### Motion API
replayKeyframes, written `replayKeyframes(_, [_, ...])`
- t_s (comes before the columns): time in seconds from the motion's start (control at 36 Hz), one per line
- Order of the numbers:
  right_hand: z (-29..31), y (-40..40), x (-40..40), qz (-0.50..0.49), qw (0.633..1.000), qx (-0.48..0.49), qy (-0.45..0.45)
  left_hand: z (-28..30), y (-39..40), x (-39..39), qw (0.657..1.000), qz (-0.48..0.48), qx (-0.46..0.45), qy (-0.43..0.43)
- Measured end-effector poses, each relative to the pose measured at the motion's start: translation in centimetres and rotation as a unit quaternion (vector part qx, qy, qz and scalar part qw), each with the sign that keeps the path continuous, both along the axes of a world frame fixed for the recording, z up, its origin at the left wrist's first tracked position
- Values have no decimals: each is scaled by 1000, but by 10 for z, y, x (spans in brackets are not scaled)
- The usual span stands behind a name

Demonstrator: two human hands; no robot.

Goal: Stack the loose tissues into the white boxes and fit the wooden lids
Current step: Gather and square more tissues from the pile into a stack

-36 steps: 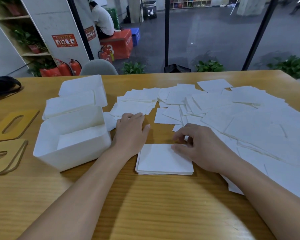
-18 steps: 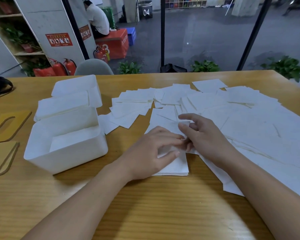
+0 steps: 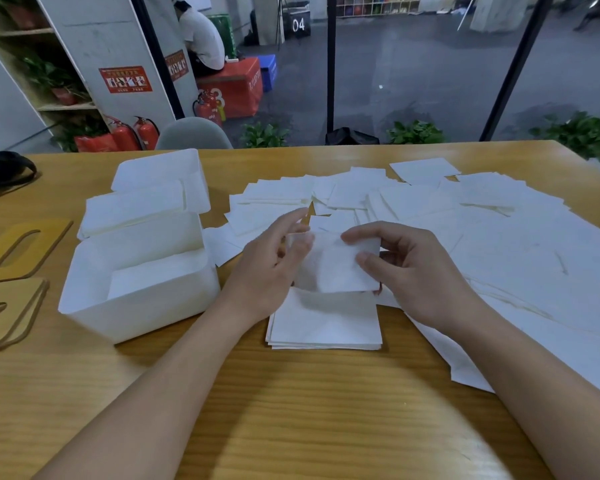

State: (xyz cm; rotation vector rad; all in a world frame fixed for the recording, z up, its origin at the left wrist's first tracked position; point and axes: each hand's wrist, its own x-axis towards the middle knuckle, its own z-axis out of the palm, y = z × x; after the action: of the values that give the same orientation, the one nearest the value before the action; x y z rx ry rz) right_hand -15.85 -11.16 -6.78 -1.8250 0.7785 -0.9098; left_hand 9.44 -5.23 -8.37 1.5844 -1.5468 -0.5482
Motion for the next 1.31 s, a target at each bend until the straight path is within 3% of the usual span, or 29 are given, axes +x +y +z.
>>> replayKeyframes(0.08, [0,-1,-2,8,1000,15,-15,1,-2,0,999,6,-9,35])
replayKeyframes(0.25, [-2,-4,-3,-35,999,12,12,4,3,-5,997,19,-68,-4])
replayKeyframes(0.36, [-3,-5,-2,-51,998,13,41,10,5,4,1000,-25,-7,13])
replayKeyframes(0.5, [-7,-5,-3,-24,992,32,118,15,8,16,991,-77,72,-77])
replayKeyframes(0.75, [-10,0,-1,20,973,-1,229,12,11,14,977,-96,133,-134])
replayKeyframes(0.94, [-10,2,-1,15,960,-47,277,6,5,20,986,-24,103,-132])
replayKeyframes(1.17, [-11,3,3,-40,959,-102,261,0,-2,26,961,77,95,-246])
replayKeyframes(1.31, [-15,4,4,-31,958,-105,264,2,1,26,958,80,100,-256])
